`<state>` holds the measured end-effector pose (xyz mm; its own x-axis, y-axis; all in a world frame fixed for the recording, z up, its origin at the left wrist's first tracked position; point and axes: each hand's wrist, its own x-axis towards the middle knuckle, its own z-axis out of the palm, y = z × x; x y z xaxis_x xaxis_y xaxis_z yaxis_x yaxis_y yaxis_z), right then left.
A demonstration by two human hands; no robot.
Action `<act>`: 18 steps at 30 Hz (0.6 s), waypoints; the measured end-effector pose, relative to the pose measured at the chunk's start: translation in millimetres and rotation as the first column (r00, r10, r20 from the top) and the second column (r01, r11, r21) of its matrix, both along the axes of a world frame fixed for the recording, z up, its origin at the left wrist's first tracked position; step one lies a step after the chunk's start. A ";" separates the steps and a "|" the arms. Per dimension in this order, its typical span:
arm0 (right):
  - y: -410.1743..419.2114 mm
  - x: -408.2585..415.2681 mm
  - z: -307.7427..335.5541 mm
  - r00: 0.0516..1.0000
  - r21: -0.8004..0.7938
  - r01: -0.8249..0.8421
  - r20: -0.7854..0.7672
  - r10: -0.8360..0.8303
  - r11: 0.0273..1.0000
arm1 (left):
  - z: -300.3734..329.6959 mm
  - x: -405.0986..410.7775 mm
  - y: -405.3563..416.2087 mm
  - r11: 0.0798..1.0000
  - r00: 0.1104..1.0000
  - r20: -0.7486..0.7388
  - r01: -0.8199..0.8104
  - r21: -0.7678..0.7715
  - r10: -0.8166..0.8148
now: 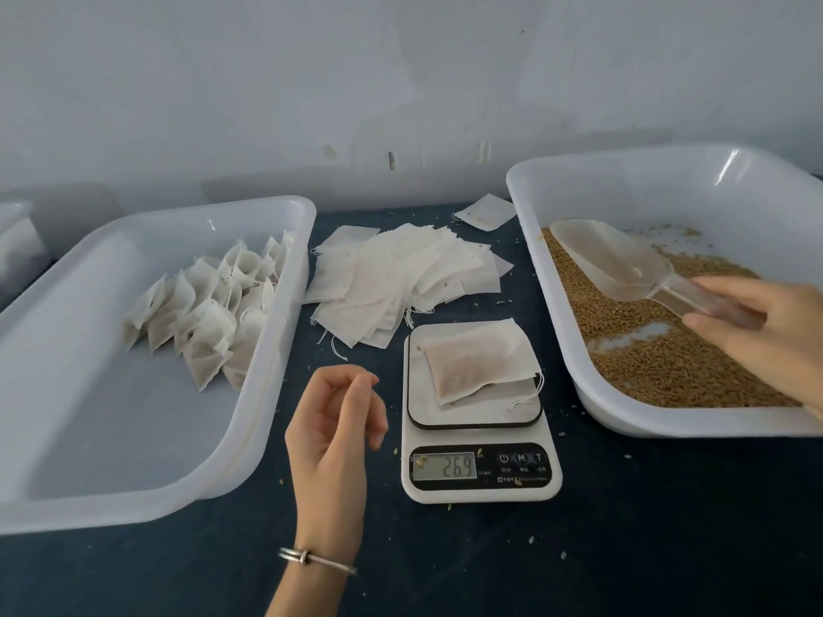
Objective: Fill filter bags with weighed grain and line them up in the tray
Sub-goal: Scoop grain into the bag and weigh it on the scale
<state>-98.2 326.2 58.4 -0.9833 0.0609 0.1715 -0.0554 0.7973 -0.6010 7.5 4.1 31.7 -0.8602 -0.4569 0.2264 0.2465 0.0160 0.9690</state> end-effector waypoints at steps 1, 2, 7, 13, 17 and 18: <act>-0.2 0.6 -0.1 1.000 -0.001 0.004 -0.007 -0.004 1.000 | 0.0 0.1 0.9 1.000 1.000 -0.001 0.004 -0.014 -0.004; 0.3 0.3 -0.4 1.000 0.004 0.013 -0.016 -0.013 1.000 | 0.5 -0.2 2.0 0.999 1.000 -0.002 0.009 -0.044 -0.009; -1.2 -1.2 2.2 0.999 0.030 0.025 0.024 -0.026 0.999 | 16.3 -22.0 16.2 0.796 0.988 0.112 0.152 -0.586 -0.106; -2.7 1.6 5.8 0.999 0.013 0.012 0.048 -0.012 1.000 | 19.1 -68.4 53.7 0.363 0.946 0.287 0.324 -0.874 -0.154; -3.4 2.4 8.2 0.998 0.021 0.010 0.061 -0.011 1.000 | 15.0 -82.4 66.9 0.304 0.953 0.290 0.304 -0.903 -0.092; -3.8 2.8 9.0 0.998 0.026 0.006 0.062 -0.008 1.000 | 13.5 -83.1 66.5 0.319 0.961 0.266 0.276 -0.907 -0.074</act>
<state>-95.3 322.4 67.4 -0.9917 0.0645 0.1114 -0.0126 0.8126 -0.5827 -75.6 70.6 45.2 -0.9568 0.1316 0.2593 0.2240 0.9023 0.3684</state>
